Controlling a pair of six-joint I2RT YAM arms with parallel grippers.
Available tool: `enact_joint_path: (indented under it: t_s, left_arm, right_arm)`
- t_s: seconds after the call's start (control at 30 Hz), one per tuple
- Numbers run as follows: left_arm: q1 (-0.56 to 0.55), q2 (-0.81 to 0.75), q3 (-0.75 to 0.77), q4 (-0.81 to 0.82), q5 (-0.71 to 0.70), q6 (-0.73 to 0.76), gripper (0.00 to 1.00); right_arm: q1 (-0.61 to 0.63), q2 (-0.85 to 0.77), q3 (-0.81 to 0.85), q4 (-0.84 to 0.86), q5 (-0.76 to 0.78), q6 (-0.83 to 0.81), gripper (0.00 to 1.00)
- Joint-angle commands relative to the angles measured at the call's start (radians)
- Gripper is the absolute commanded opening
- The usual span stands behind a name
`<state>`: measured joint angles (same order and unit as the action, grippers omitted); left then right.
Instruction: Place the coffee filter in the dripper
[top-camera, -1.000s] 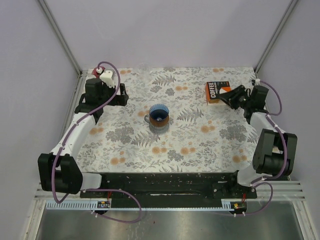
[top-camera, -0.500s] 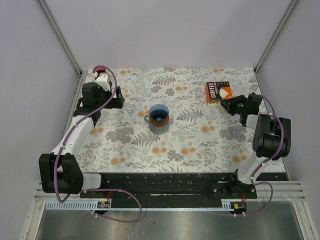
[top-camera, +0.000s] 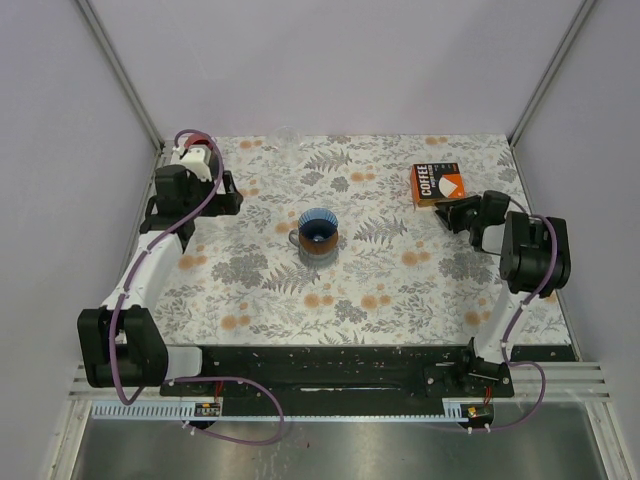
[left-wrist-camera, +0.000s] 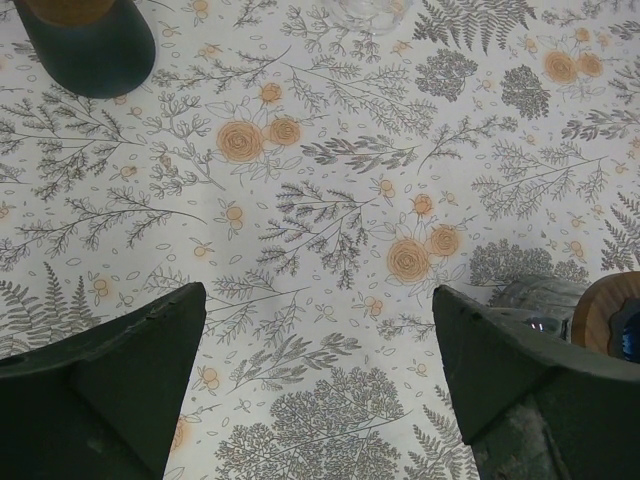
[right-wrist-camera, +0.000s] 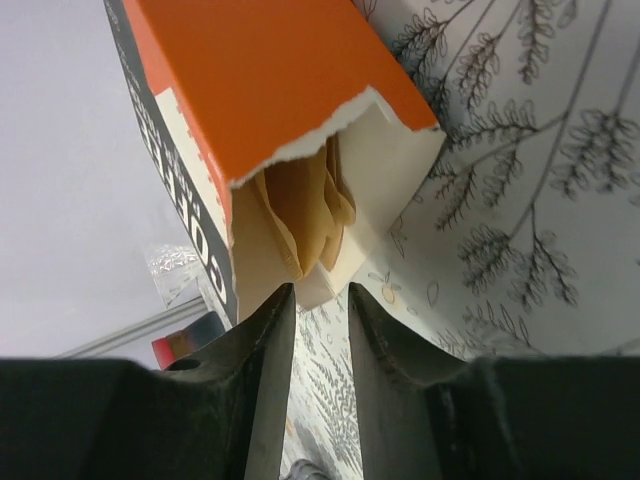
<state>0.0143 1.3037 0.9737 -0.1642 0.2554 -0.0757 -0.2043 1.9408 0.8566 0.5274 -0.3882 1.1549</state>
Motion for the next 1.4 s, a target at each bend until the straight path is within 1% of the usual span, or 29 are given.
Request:
enact_joint_path:
  t_s: [0.0,0.1,0.2,0.33,0.5,0.6,0.67,0.73,0.83,1.0,1.13,1.27,1.37]
  left_arm:
    - [0.027,-0.023,0.048,0.043,0.041,-0.022,0.99]
    - [0.035,-0.020,0.049,0.043,0.050,-0.026,0.99]
    - [0.042,-0.017,0.046,0.045,0.056,-0.032,0.99]
    - [0.050,-0.006,0.048,0.048,0.065,-0.039,0.99]
    - [0.058,-0.004,0.049,0.049,0.079,-0.047,0.99]
    - [0.062,-0.006,0.049,0.048,0.082,-0.049,0.99]
    - [0.065,-0.006,0.049,0.046,0.087,-0.050,0.99]
    - [0.070,-0.007,0.048,0.045,0.088,-0.052,0.99]
    - [0.075,-0.004,0.049,0.045,0.099,-0.058,0.99]
    - [0.082,0.002,0.053,0.040,0.108,-0.064,0.99]
    - [0.087,0.008,0.054,0.040,0.127,-0.072,0.99]
    - [0.090,0.009,0.059,0.035,0.136,-0.078,0.99]
    - [0.095,0.008,0.059,0.029,0.150,-0.081,0.99]
  right_arm:
    - [0.023,0.072,0.061,0.071,0.049,0.054,0.36]
    - [0.025,0.106,0.068,0.123,0.029,0.088,0.36]
    - [0.034,0.107,0.076,0.135,0.031,0.085,0.34]
    - [0.039,0.096,0.062,0.192,0.034,0.106,0.34]
    - [0.051,0.096,0.088,0.174,0.054,0.111,0.39]
    - [0.051,0.118,0.098,0.194,0.060,0.144,0.39]
    - [0.051,0.127,0.098,0.206,0.068,0.161,0.38]
    - [0.052,0.130,0.096,0.215,0.061,0.167,0.34]
    - [0.057,0.101,0.078,0.201,0.051,0.155,0.34]
    - [0.057,-0.015,-0.040,0.186,0.072,0.138,0.34]
    - [0.057,-0.095,-0.094,0.197,0.109,0.137,0.40]
    - [0.052,-0.109,-0.031,0.117,0.127,0.095,0.53]
    - [0.043,-0.068,0.007,0.112,0.135,0.117,0.60]
